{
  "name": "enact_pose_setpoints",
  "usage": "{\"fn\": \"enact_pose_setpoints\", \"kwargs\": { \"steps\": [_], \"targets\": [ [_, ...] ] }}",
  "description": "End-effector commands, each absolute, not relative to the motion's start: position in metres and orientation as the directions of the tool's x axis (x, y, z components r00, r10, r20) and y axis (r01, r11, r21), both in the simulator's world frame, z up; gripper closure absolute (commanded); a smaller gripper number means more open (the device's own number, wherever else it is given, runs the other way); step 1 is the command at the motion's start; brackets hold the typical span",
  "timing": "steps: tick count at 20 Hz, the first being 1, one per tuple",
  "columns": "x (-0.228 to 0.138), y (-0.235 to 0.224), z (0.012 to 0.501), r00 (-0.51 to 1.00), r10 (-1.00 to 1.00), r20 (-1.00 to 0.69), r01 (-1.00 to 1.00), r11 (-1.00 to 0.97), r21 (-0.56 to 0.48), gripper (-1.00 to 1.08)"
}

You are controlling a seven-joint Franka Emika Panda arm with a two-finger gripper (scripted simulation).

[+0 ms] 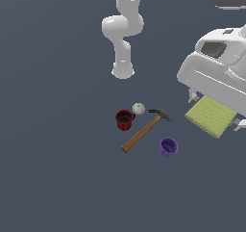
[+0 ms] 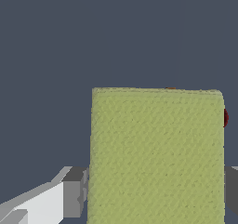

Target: Pick up a designated object from a clutter of objects.

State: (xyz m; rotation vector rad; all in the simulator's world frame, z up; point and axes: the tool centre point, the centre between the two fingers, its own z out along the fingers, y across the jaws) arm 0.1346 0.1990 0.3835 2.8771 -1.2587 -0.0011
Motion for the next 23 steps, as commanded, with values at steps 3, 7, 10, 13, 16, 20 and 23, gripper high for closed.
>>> {"fn": "enact_pose_setpoints", "kwargs": {
  "steps": [3,7,10,13,16,20,23],
  "targets": [
    [0.139,0.213,0.4,0.678,-0.735,0.0,-0.735,-0.678,0.0,1.08],
    [0.142,0.222,0.41,0.679,-0.734,0.0,-0.734,-0.679,0.0,1.08],
    [0.144,0.226,0.415,0.679,-0.734,0.0,-0.734,-0.679,0.0,1.08],
    [0.146,0.229,0.418,0.679,-0.734,0.0,-0.734,-0.679,0.0,1.08],
    [0.147,0.231,0.42,0.679,-0.734,0.0,-0.734,-0.679,0.0,1.08],
    [0.147,0.233,0.422,0.679,-0.734,0.0,-0.734,-0.679,0.0,1.08],
    [0.147,0.233,0.422,0.679,-0.734,0.0,-0.734,-0.679,0.0,1.08]
  ]
}}
